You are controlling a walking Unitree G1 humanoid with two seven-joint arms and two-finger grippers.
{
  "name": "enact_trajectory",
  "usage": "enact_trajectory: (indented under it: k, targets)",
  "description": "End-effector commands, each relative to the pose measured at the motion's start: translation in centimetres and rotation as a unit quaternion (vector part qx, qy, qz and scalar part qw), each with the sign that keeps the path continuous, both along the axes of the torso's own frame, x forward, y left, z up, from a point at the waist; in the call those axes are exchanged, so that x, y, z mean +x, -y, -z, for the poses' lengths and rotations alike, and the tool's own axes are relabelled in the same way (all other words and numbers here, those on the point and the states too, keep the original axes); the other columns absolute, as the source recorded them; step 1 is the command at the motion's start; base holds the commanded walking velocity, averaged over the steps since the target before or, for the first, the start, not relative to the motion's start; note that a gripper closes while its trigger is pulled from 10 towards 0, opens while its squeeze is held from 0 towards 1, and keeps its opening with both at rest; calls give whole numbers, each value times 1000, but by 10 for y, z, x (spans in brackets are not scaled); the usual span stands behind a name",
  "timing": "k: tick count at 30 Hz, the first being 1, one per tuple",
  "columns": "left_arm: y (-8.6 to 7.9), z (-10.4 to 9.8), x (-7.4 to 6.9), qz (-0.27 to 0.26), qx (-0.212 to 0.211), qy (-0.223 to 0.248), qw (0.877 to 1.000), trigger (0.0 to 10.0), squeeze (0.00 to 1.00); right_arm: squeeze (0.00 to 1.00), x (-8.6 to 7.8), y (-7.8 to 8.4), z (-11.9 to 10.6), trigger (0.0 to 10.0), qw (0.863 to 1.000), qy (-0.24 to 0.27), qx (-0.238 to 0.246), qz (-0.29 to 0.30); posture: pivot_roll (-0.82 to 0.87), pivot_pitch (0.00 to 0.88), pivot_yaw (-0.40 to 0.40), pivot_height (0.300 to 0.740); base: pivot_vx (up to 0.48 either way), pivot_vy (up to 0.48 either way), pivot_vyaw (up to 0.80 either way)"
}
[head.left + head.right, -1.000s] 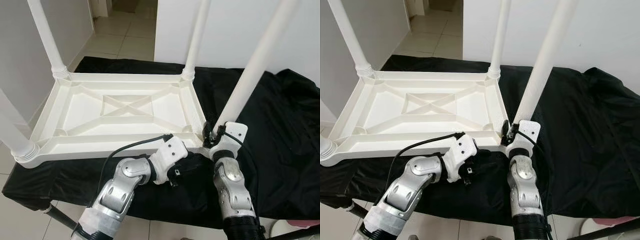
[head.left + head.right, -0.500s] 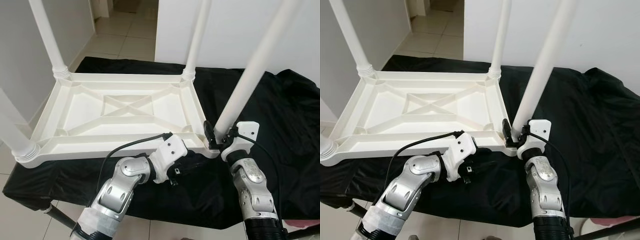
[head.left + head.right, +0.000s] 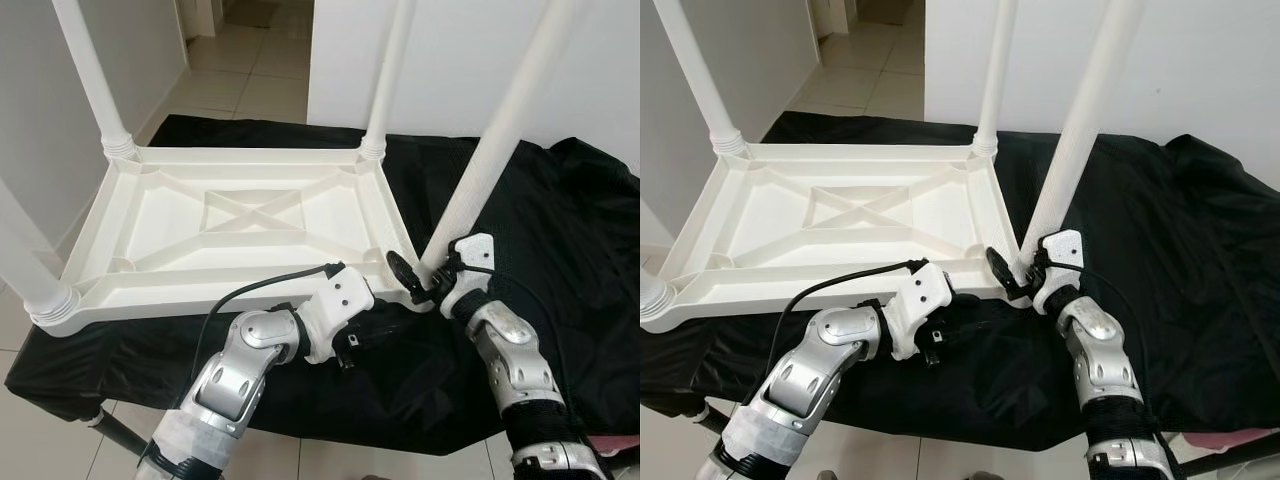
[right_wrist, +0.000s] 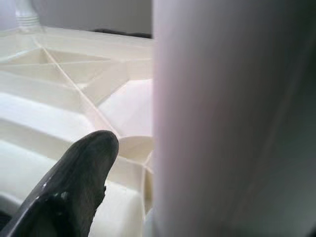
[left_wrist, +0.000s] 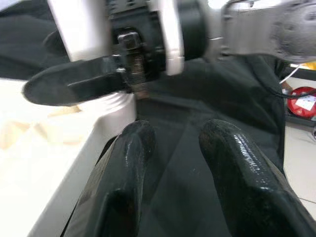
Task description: Building children table
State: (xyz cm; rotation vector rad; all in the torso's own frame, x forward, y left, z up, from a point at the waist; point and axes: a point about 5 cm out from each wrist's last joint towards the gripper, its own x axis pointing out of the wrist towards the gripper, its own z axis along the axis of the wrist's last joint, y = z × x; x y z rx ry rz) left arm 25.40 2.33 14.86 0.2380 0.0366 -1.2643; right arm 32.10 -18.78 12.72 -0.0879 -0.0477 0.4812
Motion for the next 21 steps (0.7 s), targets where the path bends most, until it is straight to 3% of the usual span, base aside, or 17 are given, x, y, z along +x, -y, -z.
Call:
enact_trajectory:
  k: [1,2,3,4,17,18,21]
  targets:
    - [1,0,2,-13,1,0,1000,10000,0,0,3,-3,3,6471,1000,-5,-8,-16,-64,0,-29,740,0,0,0]
    - [1,0,2,-13,1,0,1000,10000,0,0,3,-3,3,6471,1000,-5,-8,-16,-64,0,-29,740,0,0,0]
    - [1,-1,3,-12,1,1,1000,10000,0,0,5,-2,3,667,1000,-7,-12,-23,-61,0,-31,740,0,0,0]
    - [2,-1,3,-13,1,1,1000,10000,0,0,6,0,5,0,999,-11,-14,-28,-60,0,-34,740,0,0,0]
    - [3,-2,4,-19,-5,-2,1000,10000,0,0,-3,8,15,0,999,-25,0,-23,-69,0,-33,740,0,0,0]
    - [3,-2,4,-19,-5,-3,1000,10000,0,0,-4,9,15,10000,1000,-26,8,-15,-72,0,-31,740,0,0,0]
    - [3,-2,4,-18,-4,-4,1000,10000,0,0,-7,8,16,10000,1000,-22,19,3,-73,0,-31,740,0,0,0]
